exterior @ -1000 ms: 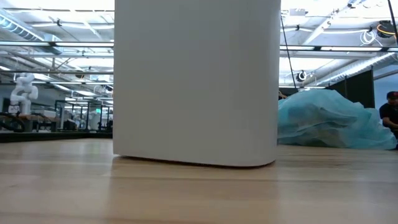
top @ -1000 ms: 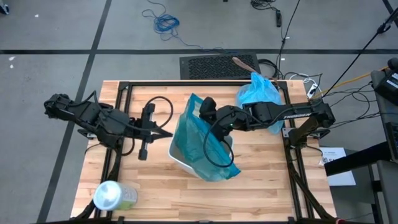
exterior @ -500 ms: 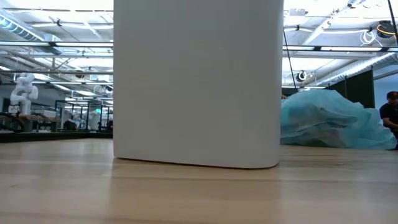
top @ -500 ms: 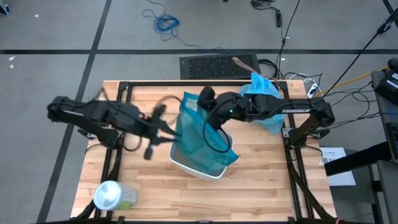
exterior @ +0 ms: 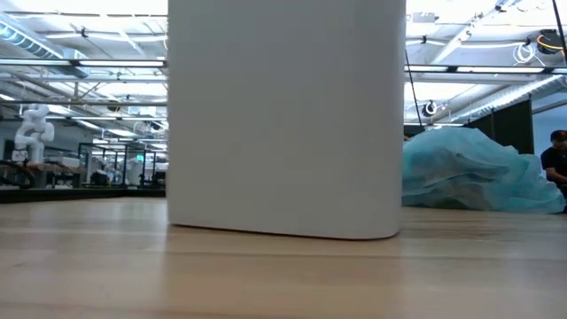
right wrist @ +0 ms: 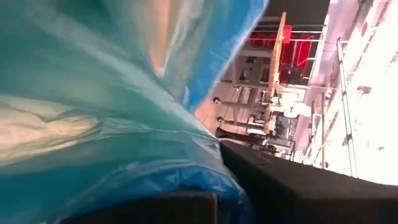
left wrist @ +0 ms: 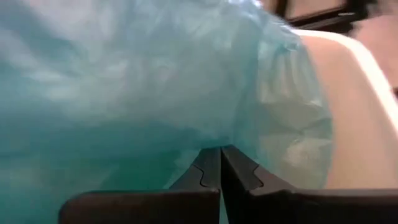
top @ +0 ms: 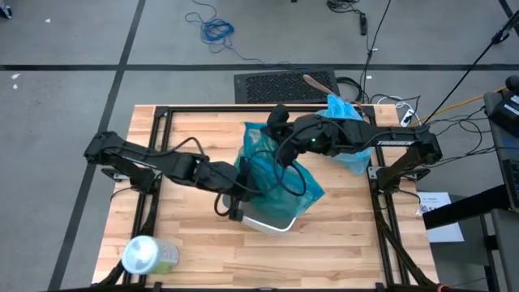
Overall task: Place trash/remove bag and relplace
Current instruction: Insert the blue trash bag into the trash bin
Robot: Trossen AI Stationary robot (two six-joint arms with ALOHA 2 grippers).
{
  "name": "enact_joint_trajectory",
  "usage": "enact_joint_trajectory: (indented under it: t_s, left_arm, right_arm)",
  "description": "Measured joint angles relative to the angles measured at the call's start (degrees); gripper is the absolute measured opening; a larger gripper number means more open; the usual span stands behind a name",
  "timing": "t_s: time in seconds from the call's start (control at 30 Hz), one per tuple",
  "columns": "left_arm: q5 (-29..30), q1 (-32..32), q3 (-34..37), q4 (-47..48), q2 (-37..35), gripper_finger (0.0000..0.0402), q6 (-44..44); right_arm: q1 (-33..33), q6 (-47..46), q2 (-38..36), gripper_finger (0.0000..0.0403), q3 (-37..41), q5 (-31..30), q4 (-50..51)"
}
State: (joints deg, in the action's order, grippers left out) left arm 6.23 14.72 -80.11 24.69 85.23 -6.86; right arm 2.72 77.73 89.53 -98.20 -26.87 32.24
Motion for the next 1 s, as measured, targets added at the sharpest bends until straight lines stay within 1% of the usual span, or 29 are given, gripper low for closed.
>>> enact_joint_trajectory:
  t_s: [0.13, 0.2, 0.33, 0.43, 0.57, 0.7, 0.87, 0.93, 1.0]
  left_arm:
    - [8.00, -0.05, -0.29, 0.81, 0.67, 0.0002, 1.35]
    - [9.99, -0.05, -0.33, 0.81, 0.76, 0.0002, 1.33]
    - [9.72, 0.45, -1.56, 3.72, -0.41, 0.0004, -0.04]
    - [9.32, 1.61, -2.56, 5.47, -2.26, 0.0014, -0.08]
    - [9.01, 3.10, -2.90, 9.67, -4.83, 0.0039, 2.85]
    - [9.10, 4.22, -2.81, 13.55, -4.81, 0.0071, 6.16]
    - [8.89, 5.63, -2.81, 14.87, -5.24, 0.0105, 6.49]
    - [8.69, 6.10, -2.88, 15.44, -5.53, 0.0113, 6.53]
    - [8.47, 6.87, -4.71, 17.76, -5.97, 0.0116, 6.59]
  right_arm:
    - [0.35, -0.76, -0.19, 0.0000, -0.06, 0.17, 0.93]
    - [0.39, -0.76, -0.19, 0.0000, -0.06, 0.22, 0.93]
    - [0.39, -1.01, -0.21, 0.0000, -0.06, 0.19, 0.95]
    - [0.39, -1.22, -0.21, 0.0000, -0.06, 0.17, 0.95]
    - [0.39, -2.54, -0.21, 0.0000, -0.06, 0.19, 1.25]
    - [0.39, -2.71, -0.21, 0.0000, -0.06, 0.17, 1.76]
    - [0.15, -3.04, -0.21, 0.0000, -0.06, 0.19, 2.76]
    - [-0.13, -3.57, -0.21, 0.0000, -0.06, 0.17, 3.39]
    - [-0.41, -4.24, -0.21, 0.0000, -0.06, 0.16, 3.92]
